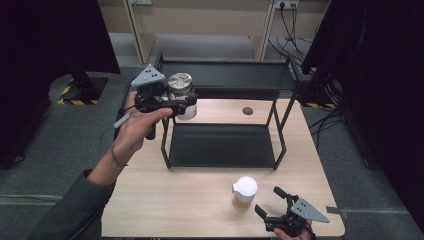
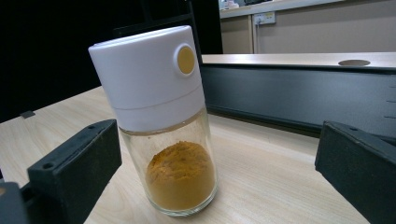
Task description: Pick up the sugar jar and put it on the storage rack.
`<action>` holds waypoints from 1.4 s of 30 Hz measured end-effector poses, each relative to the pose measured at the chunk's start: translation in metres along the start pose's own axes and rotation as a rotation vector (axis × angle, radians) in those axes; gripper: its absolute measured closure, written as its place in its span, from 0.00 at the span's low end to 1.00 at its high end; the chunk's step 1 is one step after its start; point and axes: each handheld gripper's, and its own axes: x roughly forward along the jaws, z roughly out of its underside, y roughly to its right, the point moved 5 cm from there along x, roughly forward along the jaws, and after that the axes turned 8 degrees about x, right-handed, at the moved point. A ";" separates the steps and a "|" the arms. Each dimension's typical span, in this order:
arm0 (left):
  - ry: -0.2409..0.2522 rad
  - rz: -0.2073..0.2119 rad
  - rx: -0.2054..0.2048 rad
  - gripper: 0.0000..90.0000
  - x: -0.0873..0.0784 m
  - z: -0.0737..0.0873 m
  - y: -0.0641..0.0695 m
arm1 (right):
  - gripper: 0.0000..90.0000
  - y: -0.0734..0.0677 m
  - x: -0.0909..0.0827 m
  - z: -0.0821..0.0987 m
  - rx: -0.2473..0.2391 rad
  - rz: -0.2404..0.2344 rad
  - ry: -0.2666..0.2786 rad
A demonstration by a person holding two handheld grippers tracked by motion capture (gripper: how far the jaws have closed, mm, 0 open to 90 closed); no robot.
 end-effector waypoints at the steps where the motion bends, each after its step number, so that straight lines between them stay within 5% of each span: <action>1: -0.001 -0.003 0.000 0.35 0.001 -0.002 -0.001 | 0.01 0.000 0.000 0.000 0.000 0.001 -0.001; 19: 0.004 -0.092 -0.009 0.35 0.012 -0.033 -0.007 | 0.01 0.001 0.000 0.000 0.004 0.001 0.000; 42: 0.013 -0.244 -0.043 0.35 0.048 -0.048 -0.021 | 0.01 0.002 0.000 0.000 0.007 -0.003 0.001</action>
